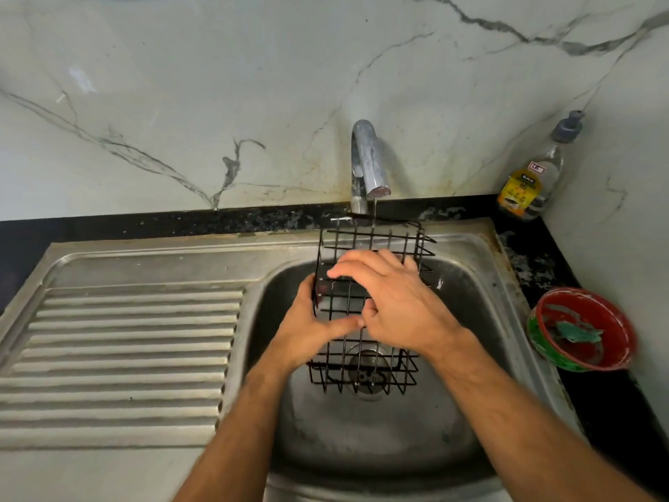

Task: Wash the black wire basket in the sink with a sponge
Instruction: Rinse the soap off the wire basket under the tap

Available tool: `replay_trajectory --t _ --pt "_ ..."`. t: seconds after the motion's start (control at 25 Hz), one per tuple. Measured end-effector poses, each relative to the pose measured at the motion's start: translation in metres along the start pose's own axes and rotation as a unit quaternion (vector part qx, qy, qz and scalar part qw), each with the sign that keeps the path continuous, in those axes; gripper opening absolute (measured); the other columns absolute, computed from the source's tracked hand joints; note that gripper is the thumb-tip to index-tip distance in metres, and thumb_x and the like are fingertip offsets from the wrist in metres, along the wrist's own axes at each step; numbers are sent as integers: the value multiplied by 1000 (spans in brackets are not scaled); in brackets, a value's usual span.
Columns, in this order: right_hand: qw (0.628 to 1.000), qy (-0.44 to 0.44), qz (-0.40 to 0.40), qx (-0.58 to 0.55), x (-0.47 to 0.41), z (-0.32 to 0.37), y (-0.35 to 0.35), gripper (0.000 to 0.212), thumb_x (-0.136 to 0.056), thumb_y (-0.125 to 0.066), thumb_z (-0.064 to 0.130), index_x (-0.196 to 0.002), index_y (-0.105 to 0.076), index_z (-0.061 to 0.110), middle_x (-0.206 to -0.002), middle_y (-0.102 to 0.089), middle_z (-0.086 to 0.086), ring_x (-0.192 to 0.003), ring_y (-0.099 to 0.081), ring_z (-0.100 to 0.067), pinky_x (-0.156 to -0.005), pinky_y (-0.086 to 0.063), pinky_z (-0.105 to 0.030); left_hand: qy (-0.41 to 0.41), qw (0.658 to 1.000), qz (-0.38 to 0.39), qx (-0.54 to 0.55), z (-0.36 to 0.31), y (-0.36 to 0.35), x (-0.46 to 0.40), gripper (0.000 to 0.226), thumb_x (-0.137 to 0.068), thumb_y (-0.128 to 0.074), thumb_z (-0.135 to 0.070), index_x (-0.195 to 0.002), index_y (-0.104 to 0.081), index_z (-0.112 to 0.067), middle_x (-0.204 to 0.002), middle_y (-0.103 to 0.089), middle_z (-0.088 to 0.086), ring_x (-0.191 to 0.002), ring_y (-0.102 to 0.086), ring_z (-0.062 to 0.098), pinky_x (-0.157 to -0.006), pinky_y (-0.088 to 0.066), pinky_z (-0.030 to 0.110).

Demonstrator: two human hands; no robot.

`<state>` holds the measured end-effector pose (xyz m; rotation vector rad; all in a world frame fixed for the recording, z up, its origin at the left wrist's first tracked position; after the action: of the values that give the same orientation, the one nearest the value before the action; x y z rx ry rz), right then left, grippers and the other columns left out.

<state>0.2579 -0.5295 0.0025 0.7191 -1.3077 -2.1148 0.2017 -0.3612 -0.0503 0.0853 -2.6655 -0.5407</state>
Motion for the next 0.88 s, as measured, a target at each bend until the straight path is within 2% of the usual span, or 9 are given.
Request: replay_trajectory --t 0.12,0.2,0.32,0.4,0.48,0.6,0.68,0.8,0.88 --pt "1000 11 17 9 1 8 2 69 -73 -58 10 -136 -48 38 -138 -48 20 -114 -41 -6 -90 -38 -37 11 998 -38 58 -2 -5 -6 103 -55 -92 -28 -142 -37 -19 -120 -60 -5 -108 -60 8 -87 -50 21" --pt "998 -28 -54 31 2 11 4 52 -83 -57 21 -132 -57 34 -136 -56 17 -115 -46 -10 -94 -45 -43 15 995 -65 72 0 -9 -4 99 -58 -93 -21 -139 -36 -19 -119 -58 -5 -105 -59 7 -80 -48 15" --pt "979 -124 -162 29 -11 16 10 45 -95 -49 36 -137 -57 22 -143 -55 0 -129 -47 -20 -109 -42 -47 10 993 -90 81 7 -17 -5 114 -49 -90 -30 -145 -30 -22 -133 -53 -5 -121 -54 13 -102 -49 30" --pt "992 -82 -93 34 -24 13 8 56 -101 -38 49 -150 -43 21 -155 -43 -2 -143 -37 -18 -120 -27 -46 -1 989 -104 104 6 -23 -5 115 -47 -88 -27 -146 -29 -23 -136 -50 -6 -127 -51 12 -109 -45 33" --pt "997 -22 -69 1 -31 -3 9 55 -103 -32 53 -148 -45 25 -151 -48 2 -140 -43 -13 -120 -30 -45 -6 984 -125 123 5 -24 -4 113 -47 -87 -23 -144 -30 -25 -137 -49 -9 -128 -48 9 -106 -42 26" --pt "989 -104 -83 -64 -38 -23 19 61 -100 -27 64 -144 -50 29 -127 -68 4 -117 -64 -12 -113 -39 -52 0 987 -121 104 12 -24 -4 120 -44 -89 -25 -148 -28 -29 -140 -46 -10 -133 -45 10 -111 -38 29" --pt "986 -142 -23 -83 -42 -9 16 72 -94 -22 72 -152 -36 31 -138 -62 1 -127 -57 -19 -118 -31 -51 -6 991 -112 77 14 -28 -3 122 -42 -88 -34 -148 -26 -31 -140 -46 -11 -134 -45 12 -116 -38 38" --pt "998 -42 -1 -42 -43 13 10 57 -101 -35 57 -151 -38 31 -156 -41 1 -147 -32 -14 -124 -17 -35 -21 987 -125 95 17 -32 -1 116 -43 -87 -29 -142 -28 -29 -136 -47 -9 -126 -49 4 -101 -42 17" --pt "997 2 10 -83 -42 -2 20 44 -101 -45 45 -144 -47 32 -153 -43 10 -145 -33 -7 -125 -16 -35 -17 978 -155 135 20 -29 1 110 -43 -87 -22 -138 -32 -30 -131 -52 -10 -120 -53 1 -99 -44 17"
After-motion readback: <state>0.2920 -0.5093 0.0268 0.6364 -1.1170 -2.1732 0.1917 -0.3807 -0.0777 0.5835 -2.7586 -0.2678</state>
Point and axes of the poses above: each hand's wrist, its own x-axis away from the middle knuckle, its own y-axis out of the back of the hand, z = x × y, the point moved 1 cm from there along -x, towards the middle knuckle
